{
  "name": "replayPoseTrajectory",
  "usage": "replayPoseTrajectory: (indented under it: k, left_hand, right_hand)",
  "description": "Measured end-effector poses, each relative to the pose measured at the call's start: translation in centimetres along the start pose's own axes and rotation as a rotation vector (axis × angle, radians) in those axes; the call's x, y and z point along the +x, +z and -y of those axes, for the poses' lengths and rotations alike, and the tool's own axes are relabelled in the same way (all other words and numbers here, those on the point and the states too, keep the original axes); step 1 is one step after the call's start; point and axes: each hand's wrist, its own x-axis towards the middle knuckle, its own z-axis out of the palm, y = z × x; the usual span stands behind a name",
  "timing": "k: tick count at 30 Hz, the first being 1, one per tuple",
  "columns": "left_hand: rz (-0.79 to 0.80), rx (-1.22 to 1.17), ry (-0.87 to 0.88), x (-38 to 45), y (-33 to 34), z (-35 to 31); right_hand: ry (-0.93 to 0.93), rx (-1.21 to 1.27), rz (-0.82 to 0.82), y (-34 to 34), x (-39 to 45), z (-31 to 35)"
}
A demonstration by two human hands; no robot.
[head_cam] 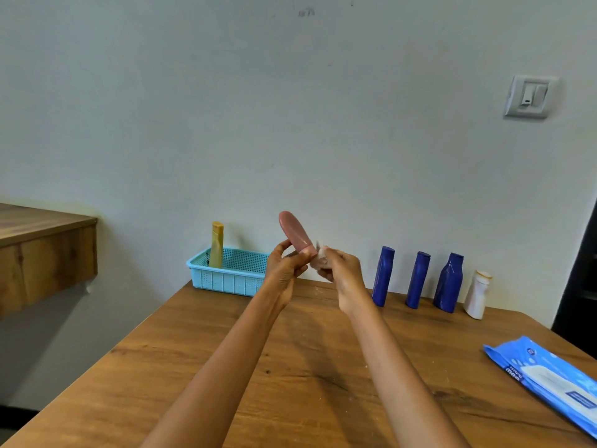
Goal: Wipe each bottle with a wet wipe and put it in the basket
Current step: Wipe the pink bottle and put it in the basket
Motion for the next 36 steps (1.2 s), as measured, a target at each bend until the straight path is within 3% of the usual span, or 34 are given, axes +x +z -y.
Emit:
replayPoseTrajectory:
  k: [6,11,17,21,25,28,36]
  left_hand:
    - [-0.017,0.447,0.282,-0.6,0.4,0.3]
    - [-0.009,0.552,0.346,-0.8,0.3,0.4]
    - [-0.003,0.538,0.324,-0.8,0.3,1.0]
    - [0.059,0.638,0.294,-0.6,0.3,1.0]
    - [0.091,0.884,0.324,-0.8,0.1,1.8]
    - [0.140,1.007,0.336,-0.9,0.2,1.9]
    - [0.356,1.071,0.223,-1.0,-0.3,0.3]
  right_hand:
    - [0.254,0.421,0.118,0.2,-0.4,0.2]
    - [0.355,0.462,0.143,-0.5,-0.1,-0.6]
    - [0.241,0.359,0.061,-1.4,0.2,0.3]
    - [0.207,0.440,-0.047,-2.9,0.8,1.2]
    - [0.280,0.534,0.012,-4.3,1.4,1.2]
    - [0.236,0.497,0.018,-5.0,1.4,1.4]
    - [0.134,0.344,-0.021,-6.6,1.5,1.3]
